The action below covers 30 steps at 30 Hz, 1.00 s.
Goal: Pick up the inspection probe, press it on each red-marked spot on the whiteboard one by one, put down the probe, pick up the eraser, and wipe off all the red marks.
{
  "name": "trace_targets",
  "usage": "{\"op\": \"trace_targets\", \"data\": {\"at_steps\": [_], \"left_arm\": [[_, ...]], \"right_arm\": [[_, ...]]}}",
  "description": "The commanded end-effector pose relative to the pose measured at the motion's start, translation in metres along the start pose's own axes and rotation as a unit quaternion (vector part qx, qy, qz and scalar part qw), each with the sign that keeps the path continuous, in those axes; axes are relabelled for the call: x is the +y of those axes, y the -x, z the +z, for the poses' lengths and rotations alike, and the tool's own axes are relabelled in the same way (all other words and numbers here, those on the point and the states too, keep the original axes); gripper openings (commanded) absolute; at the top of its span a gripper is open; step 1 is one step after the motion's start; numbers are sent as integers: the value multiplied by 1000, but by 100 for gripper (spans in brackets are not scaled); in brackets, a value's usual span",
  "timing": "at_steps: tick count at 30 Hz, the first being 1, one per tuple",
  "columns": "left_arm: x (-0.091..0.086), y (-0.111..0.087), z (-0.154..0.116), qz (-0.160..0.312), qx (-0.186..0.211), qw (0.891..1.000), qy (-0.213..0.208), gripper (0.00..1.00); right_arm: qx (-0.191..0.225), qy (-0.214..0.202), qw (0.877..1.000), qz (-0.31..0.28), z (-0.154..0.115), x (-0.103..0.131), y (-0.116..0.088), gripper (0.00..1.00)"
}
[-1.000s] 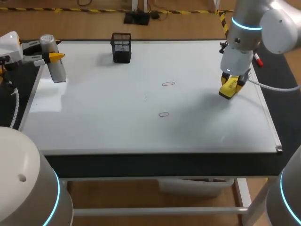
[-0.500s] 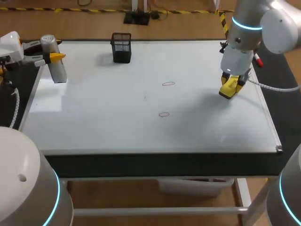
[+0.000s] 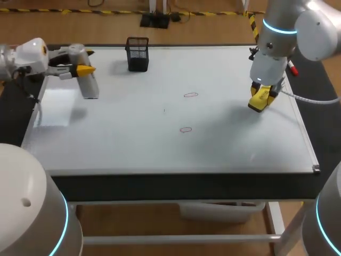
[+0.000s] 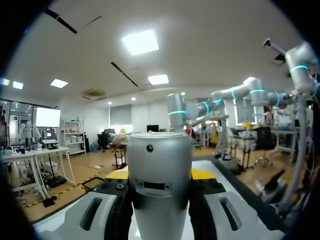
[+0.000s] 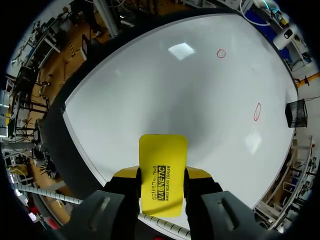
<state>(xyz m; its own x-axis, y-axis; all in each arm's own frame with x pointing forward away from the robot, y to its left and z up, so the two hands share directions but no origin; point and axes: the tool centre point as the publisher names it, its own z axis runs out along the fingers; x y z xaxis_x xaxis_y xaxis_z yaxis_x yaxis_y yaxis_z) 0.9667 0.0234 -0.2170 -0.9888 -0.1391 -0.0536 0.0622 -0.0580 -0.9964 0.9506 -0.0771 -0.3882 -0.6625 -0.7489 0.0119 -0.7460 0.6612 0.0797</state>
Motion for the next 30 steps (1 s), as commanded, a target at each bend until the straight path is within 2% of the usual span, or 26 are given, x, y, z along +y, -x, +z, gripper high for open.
{"op": "trace_targets", "data": {"at_steps": [1, 14, 20, 30], "left_arm": [[4, 1, 30, -7, 20, 1000, -9, 0], [10, -21, 139, -20, 92, 995, -16, 0], [13, -27, 182, -24, 106, 994, -21, 0], [22, -31, 242, -31, 108, 994, -10, 0]], "right_arm": [[1, -1, 1000, -1, 0, -1, 0, 0], [1, -1, 1000, -1, 0, -1, 0, 0], [1, -1, 1000, -1, 0, -1, 0, 0], [1, -1, 1000, -1, 0, -1, 0, 0]]}}
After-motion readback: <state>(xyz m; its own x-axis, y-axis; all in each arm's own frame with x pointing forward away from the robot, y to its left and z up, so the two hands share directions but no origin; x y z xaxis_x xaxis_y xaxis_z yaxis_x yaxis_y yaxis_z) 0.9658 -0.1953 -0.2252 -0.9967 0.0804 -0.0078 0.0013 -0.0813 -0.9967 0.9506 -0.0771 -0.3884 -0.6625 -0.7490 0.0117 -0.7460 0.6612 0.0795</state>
